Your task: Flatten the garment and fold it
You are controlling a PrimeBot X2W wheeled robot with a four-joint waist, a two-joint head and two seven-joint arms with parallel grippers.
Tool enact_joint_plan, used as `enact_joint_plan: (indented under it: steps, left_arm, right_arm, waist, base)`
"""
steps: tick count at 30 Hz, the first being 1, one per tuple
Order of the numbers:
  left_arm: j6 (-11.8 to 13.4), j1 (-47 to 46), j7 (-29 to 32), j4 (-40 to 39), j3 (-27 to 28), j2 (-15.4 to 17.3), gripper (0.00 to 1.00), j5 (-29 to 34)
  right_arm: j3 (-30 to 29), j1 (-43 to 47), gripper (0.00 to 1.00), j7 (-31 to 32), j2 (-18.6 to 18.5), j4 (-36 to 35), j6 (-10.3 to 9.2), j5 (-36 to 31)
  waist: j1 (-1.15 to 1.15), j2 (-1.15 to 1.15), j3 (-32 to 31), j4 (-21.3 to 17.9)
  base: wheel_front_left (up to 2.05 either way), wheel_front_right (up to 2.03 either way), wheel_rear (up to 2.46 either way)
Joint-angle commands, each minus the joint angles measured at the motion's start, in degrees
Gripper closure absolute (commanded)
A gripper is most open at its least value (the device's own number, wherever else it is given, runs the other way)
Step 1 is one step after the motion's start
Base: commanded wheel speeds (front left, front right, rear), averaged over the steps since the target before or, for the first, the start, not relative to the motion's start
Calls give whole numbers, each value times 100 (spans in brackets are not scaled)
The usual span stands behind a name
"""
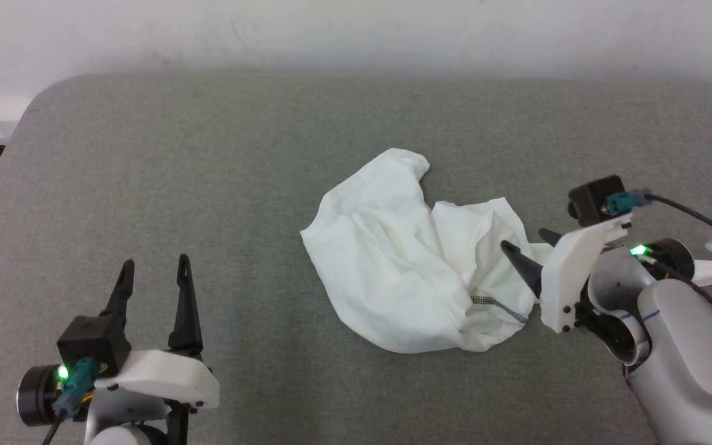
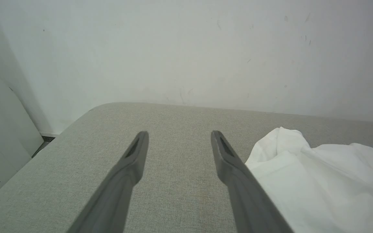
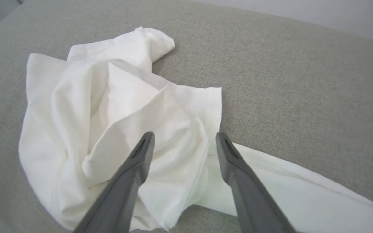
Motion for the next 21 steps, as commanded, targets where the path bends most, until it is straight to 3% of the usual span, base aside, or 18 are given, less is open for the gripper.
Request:
enact_joint_plan:
  steps: [1, 9, 20, 21]
  left_arm:
    - [39, 1, -14, -18, -9, 15, 0, -41]
    - [4, -147, -104, 22, -59, -20, 0, -59]
    - [-63, -385, -302, 203, -143, -126, 0, -105]
    - [-63, -393, -322, 228, -148, -137, 0, -110]
  right_arm:
    - [170, 21, 0, 248, -141, -283, -11, 179]
    - [1000, -583, 0, 1290, -608, -1098, -11, 974]
    - [2489, -1818, 0, 2107, -1086, -394, -11, 1969]
    - [2626, -1865, 46, 2220, -1131, -316, -11, 2084]
  waist:
    - [0, 0, 44, 51]
    - [0, 0, 293, 196]
    - [0, 0, 654, 406]
    - [0, 0, 659, 414]
  base:
    - [0, 0, 0]
    - [0, 0, 0]
    - [0, 0, 0]
    - [0, 0, 0]
